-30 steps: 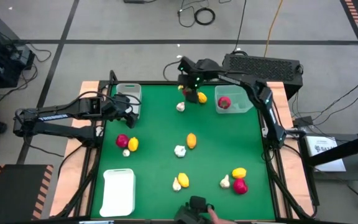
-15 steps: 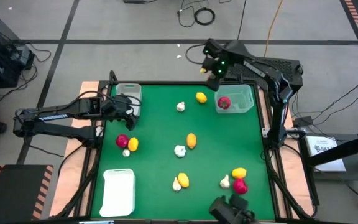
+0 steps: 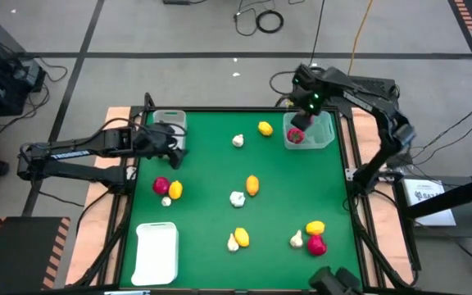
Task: Sort produce into baskets
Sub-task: Put the tomato into the transparent bin
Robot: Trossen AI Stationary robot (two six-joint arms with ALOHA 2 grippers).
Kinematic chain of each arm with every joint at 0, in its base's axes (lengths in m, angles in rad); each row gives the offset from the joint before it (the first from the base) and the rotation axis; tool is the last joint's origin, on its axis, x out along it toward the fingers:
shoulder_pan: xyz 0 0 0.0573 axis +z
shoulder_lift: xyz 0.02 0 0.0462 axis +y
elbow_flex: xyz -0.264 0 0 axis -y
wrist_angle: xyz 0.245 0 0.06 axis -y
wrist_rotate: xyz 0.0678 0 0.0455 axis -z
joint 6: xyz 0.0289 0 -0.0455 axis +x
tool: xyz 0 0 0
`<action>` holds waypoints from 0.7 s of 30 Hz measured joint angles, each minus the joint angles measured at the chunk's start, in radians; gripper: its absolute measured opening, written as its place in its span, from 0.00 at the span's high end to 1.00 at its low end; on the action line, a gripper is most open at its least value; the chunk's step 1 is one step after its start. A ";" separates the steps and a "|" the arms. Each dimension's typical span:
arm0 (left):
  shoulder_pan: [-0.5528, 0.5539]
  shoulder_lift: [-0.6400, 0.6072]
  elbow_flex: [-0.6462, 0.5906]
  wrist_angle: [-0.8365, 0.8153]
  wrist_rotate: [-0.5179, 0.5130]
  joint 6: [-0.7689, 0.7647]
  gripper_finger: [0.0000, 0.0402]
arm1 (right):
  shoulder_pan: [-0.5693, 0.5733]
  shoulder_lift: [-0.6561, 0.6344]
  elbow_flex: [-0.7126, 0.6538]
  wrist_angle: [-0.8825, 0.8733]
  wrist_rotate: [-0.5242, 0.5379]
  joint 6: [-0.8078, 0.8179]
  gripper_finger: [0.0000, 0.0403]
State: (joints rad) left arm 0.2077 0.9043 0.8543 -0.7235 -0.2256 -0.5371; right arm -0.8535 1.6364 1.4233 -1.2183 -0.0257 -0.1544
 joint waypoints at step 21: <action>-0.023 0.175 0.000 0.375 0.023 0.071 0.18 | -0.056 -0.099 -0.288 0.246 0.105 0.147 0.22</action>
State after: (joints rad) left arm 0.1846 1.0794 0.8543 -0.3489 -0.2024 -0.4659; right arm -0.9098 1.5372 1.1355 -0.9724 0.0797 -0.0075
